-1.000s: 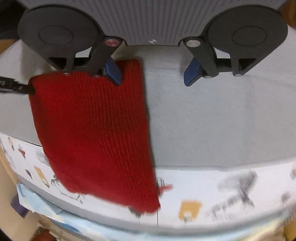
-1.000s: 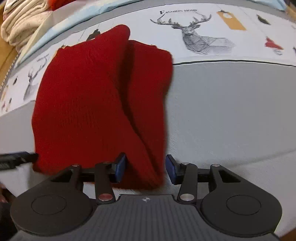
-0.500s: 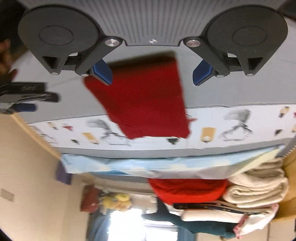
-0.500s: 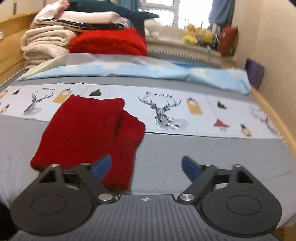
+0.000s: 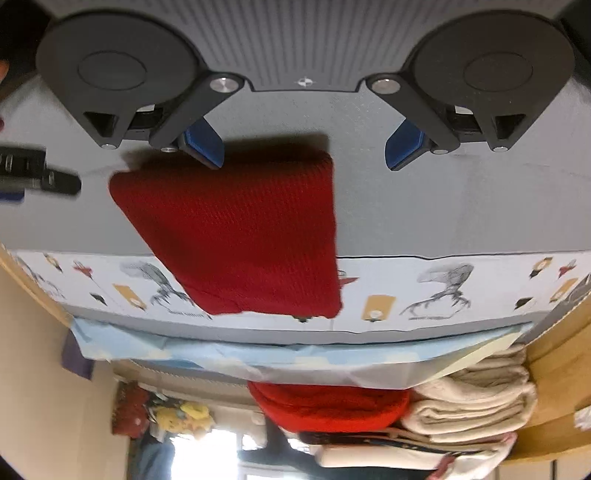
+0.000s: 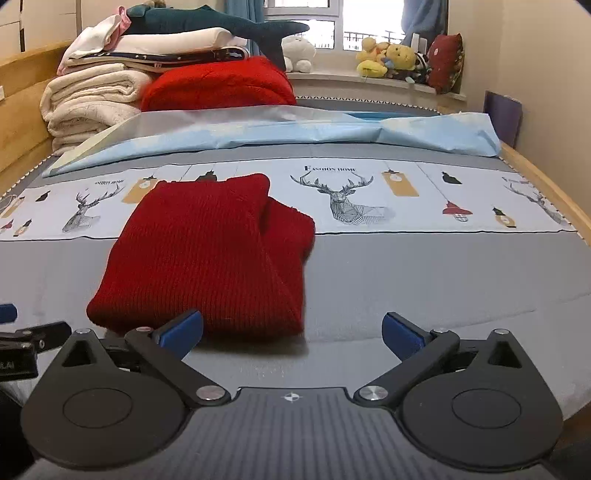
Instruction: Fold small clothes
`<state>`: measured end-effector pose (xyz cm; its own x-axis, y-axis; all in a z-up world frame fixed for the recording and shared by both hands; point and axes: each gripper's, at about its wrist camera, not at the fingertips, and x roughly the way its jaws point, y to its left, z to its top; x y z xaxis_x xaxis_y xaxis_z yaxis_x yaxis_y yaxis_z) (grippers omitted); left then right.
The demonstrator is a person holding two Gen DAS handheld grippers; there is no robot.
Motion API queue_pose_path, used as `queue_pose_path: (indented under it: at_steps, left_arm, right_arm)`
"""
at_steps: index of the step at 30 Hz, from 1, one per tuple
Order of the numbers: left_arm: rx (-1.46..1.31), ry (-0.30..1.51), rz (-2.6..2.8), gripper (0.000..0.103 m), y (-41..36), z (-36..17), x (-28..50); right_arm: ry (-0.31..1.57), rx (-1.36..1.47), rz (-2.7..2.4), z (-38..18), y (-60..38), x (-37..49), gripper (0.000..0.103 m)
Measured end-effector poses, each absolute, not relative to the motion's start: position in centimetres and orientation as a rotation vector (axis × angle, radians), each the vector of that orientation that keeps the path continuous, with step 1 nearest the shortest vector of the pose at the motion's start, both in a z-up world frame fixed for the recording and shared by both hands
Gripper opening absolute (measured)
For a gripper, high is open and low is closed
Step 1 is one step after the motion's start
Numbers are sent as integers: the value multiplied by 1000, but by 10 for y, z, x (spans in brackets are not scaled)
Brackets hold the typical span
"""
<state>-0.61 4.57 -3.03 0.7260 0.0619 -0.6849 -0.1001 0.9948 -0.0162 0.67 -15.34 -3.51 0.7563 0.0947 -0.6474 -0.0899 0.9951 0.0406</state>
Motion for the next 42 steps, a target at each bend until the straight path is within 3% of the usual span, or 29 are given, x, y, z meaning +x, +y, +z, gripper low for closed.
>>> queue_pose_path:
  at_steps: [3, 42]
  left_arm:
    - [-94, 772, 95, 103, 50, -32, -3]
    - [-76, 749, 44, 103, 39, -41, -3]
  right_arm:
    - [734, 11, 108, -40, -149, 10, 102]
    - [674, -58, 156, -34, -115, 14, 102]
